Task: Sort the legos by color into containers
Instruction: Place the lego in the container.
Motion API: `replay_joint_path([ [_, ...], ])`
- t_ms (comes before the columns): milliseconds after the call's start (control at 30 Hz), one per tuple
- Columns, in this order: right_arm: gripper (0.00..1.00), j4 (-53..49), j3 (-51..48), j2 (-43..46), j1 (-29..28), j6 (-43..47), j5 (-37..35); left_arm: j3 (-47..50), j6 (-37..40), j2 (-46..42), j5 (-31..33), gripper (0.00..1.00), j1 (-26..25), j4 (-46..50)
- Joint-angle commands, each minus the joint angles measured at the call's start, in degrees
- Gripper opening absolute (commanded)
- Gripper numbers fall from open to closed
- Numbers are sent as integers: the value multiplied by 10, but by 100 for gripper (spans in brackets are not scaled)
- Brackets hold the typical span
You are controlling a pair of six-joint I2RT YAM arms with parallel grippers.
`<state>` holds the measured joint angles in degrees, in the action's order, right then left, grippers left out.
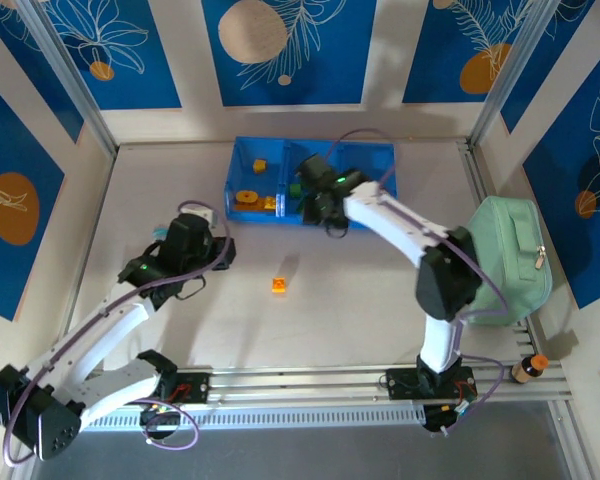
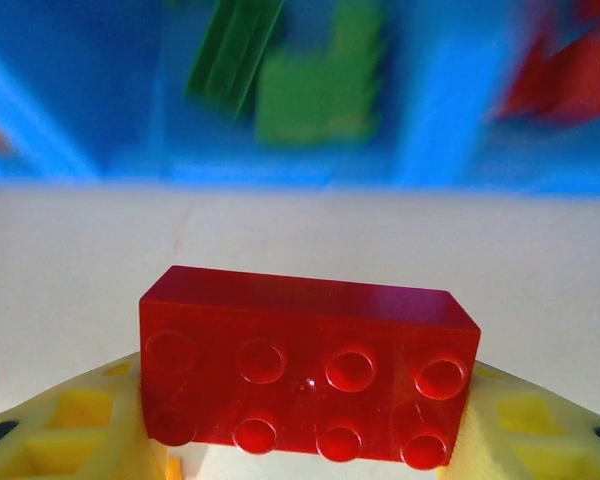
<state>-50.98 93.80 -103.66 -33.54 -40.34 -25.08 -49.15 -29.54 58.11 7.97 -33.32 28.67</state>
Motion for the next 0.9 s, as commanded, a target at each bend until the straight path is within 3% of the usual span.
replay_joint_path([
  [0, 43, 18, -28, 14, 91, 52, 10, -36, 21, 46, 10, 34, -57, -27],
  [100, 43, 26, 10, -21, 151, 92, 50, -52, 6, 97, 5, 34, -89, -74],
  [300, 43, 10, 138, -145, 199, 138, 80, -159, 18, 235, -18, 34, -120, -117],
  [367, 52, -1, 176, -174, 206, 146, 84, -202, 21, 278, -35, 33, -122, -125],
  [433, 77, -20, 208, -189, 210, 149, 83, -252, 28, 323, -48, 33, -121, -123],
  [467, 83, -27, 214, -184, 208, 149, 77, -282, 33, 347, -53, 33, -122, -117],
  [567, 92, -20, 185, -125, 206, 140, 58, -370, 47, 418, -67, 33, -122, -100],
  [867, 94, 15, 3, 153, 208, 95, 56, -682, 75, 654, -110, 34, -122, -16],
])
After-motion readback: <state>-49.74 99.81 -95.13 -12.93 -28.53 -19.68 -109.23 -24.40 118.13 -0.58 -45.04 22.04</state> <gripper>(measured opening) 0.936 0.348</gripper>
